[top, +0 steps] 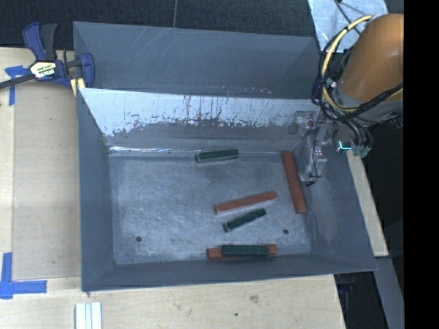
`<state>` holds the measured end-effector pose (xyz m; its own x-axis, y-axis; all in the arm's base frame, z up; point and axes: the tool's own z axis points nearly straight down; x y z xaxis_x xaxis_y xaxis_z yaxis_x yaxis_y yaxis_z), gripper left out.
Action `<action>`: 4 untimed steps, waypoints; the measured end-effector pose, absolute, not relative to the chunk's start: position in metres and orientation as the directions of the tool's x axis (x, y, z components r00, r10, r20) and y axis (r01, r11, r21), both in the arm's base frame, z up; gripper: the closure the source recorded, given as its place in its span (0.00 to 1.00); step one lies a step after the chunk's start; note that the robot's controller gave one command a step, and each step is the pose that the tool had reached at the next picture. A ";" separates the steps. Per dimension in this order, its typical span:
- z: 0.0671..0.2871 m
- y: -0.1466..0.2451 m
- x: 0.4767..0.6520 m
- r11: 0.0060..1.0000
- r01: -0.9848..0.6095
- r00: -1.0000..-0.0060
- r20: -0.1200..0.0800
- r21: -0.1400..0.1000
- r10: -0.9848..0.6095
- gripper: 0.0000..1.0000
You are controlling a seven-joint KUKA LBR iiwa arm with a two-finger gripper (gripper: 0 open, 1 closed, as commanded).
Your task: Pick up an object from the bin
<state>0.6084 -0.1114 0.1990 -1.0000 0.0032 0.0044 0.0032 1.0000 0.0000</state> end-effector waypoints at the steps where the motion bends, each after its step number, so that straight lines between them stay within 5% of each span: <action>1: 0.074 -0.093 0.583 0.941 -0.339 -0.941 0.003 0.002 -0.339 0.00; 2: 0.070 -0.063 0.588 0.914 -0.406 -0.914 0.001 0.001 -0.406 0.00; 3: 0.071 -0.063 0.588 0.913 -0.407 -0.913 0.000 0.000 -0.407 1.00; 4: 0.251 -0.034 0.579 0.876 -0.481 -0.876 -0.011 -0.006 -0.481 1.00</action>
Offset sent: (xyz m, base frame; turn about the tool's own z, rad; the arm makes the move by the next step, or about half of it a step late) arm -0.0243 0.0179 -0.1217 -0.3491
